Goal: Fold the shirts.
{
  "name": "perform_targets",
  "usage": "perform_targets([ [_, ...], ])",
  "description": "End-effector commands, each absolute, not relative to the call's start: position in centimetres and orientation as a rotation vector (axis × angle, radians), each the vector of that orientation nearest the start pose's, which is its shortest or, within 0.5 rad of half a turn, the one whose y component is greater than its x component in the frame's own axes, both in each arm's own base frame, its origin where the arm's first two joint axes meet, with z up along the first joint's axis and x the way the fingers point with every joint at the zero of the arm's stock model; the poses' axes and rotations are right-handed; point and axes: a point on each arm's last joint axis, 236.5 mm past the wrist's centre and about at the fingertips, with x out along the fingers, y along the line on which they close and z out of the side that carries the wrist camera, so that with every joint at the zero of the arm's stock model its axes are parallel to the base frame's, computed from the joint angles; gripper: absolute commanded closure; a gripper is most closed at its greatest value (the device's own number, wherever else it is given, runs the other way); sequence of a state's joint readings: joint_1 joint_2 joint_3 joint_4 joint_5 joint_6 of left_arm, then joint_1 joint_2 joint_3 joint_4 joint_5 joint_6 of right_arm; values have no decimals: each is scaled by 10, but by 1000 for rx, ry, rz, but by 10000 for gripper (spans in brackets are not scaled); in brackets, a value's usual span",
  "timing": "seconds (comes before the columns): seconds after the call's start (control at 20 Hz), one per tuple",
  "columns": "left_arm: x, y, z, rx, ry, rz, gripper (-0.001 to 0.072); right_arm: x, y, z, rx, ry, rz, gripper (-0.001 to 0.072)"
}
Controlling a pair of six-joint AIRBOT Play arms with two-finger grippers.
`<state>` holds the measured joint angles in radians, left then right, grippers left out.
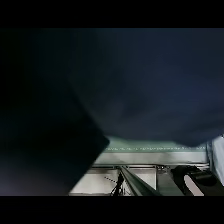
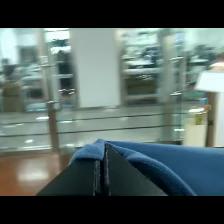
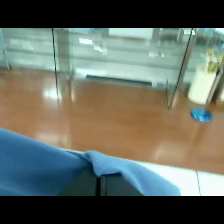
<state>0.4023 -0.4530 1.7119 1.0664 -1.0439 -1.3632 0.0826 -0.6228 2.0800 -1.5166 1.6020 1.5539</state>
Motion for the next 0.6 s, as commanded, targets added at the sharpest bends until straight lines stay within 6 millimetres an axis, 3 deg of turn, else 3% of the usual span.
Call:
perform_targets([
  [0.0, 136, -39, 505, 56, -169, -21, 692, 113, 14, 443, 2, 298, 101, 692],
  [0.1, 164, -38, 456, 22, -3, -71, 692, 132, 22, 408, 10, 431, 124, 692],
  [0.2, 201, -34, 397, -37, 155, -103, 691, 166, 35, 369, 20, 543, 162, 691],
  [0.45, 309, -29, 242, -246, 439, -178, 692, 286, 50, 265, 33, 706, 179, 692],
  [0.55, 347, -27, 190, -293, 559, -176, 692, 335, 60, 225, 25, 793, 204, 692],
])
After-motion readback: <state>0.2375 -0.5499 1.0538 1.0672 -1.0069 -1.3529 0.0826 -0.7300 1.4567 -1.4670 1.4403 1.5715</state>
